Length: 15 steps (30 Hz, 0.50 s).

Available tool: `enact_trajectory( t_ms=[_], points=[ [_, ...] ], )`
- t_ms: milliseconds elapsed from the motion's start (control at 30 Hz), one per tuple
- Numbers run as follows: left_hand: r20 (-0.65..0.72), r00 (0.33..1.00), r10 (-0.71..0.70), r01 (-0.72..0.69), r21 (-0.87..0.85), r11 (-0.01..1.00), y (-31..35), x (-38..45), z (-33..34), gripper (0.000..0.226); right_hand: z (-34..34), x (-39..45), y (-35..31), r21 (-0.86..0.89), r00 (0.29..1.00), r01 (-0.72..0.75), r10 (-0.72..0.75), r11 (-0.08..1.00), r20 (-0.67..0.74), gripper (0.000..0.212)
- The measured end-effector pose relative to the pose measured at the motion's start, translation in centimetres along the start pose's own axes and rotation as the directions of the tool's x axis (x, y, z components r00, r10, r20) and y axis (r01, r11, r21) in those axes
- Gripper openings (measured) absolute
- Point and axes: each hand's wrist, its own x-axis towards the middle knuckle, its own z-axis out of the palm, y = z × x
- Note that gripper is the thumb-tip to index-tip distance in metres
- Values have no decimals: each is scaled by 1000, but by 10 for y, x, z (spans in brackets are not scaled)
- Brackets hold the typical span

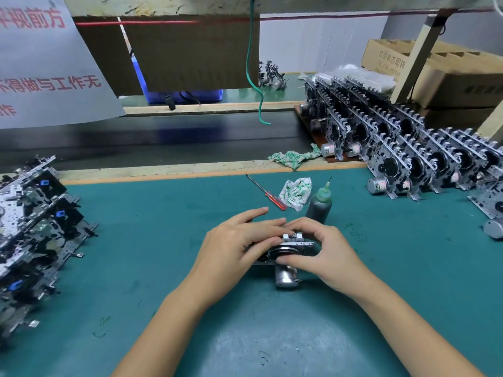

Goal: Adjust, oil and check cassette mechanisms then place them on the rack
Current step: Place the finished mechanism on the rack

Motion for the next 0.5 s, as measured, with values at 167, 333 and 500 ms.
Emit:
enact_trajectory(
  t_ms=[167,333,500],
  points=[
    [13,1000,2,-2,-6,1000,0,-1,-2,26,-18,-11,-3,-341,1000,29,-24,940,20,45],
    [29,1000,-1,0,10,1000,1,3,-1,26,-12,-27,0,-707,976,179,-212,684,43,33],
    [25,1000,-2,2,10,1000,1,3,0,26,-17,-27,5,-704,981,172,-188,689,56,29]
  ],
)
